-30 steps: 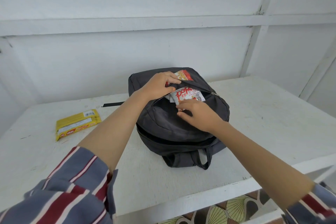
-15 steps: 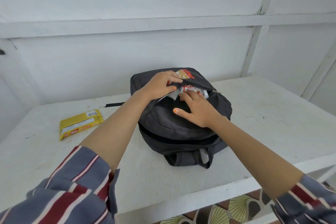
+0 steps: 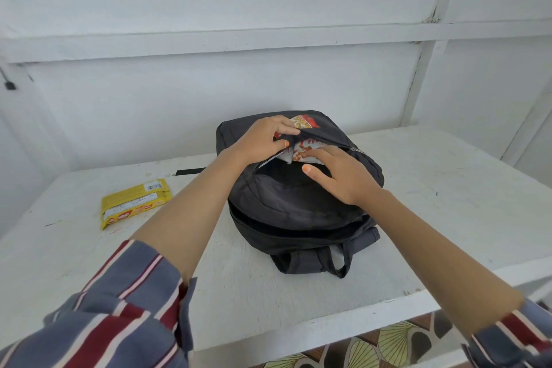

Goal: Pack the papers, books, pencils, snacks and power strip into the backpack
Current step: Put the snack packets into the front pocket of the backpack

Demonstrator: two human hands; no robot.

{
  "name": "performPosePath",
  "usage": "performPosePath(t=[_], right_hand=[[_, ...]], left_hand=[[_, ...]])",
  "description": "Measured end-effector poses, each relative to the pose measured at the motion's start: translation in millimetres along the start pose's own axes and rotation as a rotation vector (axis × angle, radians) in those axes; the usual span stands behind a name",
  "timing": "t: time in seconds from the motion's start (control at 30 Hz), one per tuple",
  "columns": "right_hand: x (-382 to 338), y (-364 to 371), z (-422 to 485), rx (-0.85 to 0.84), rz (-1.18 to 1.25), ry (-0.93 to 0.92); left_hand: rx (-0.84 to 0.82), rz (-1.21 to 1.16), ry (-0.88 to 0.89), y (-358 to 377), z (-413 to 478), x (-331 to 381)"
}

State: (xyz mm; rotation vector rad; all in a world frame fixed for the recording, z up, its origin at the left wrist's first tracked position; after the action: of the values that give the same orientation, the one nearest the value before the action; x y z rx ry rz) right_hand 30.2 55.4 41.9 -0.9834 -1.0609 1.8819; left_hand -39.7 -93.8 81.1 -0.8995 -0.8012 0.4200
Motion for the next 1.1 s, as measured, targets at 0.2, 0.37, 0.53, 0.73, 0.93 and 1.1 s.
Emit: performPosePath(t=[0.2,0.37,0.53,0.73,0.93,1.1], right_hand=[[5,15,1,-0.117,-0.079,0.032],[10,17,17,-0.152,-0.075,0.051],[16,13,32,-0.175,-0.089,0.088],[15,18,34,-0.365,-0.104,0.116],[15,-15,32,-0.352,0.168,0.077],[15,-65,48,-0.019,0.621,0.056]], left_hand=[[0.017,0.006,0.009,-1,1,1],[0.026,-0.013,0.021,-2,1,1],[0.026,-0.004,0.021,-3,1,3],[0.01,-0.003,-0.005,-3,1,2],[0.006,-0.012,-0.013,-1,1,1],[0.013,-0.056,-0.03,-2,-1,3]])
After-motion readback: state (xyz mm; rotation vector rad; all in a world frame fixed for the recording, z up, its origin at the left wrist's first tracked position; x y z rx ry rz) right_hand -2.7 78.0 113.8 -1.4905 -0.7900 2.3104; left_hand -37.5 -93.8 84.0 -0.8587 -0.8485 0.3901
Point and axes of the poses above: each hand's wrist, its own z-axis towards the middle knuckle, its own y-axis out of the palm, x = y × z, the point moved 5 cm from there along z, towards the middle knuckle, and after that the axes turned 1 degree about -z, right-handed, at the moved point
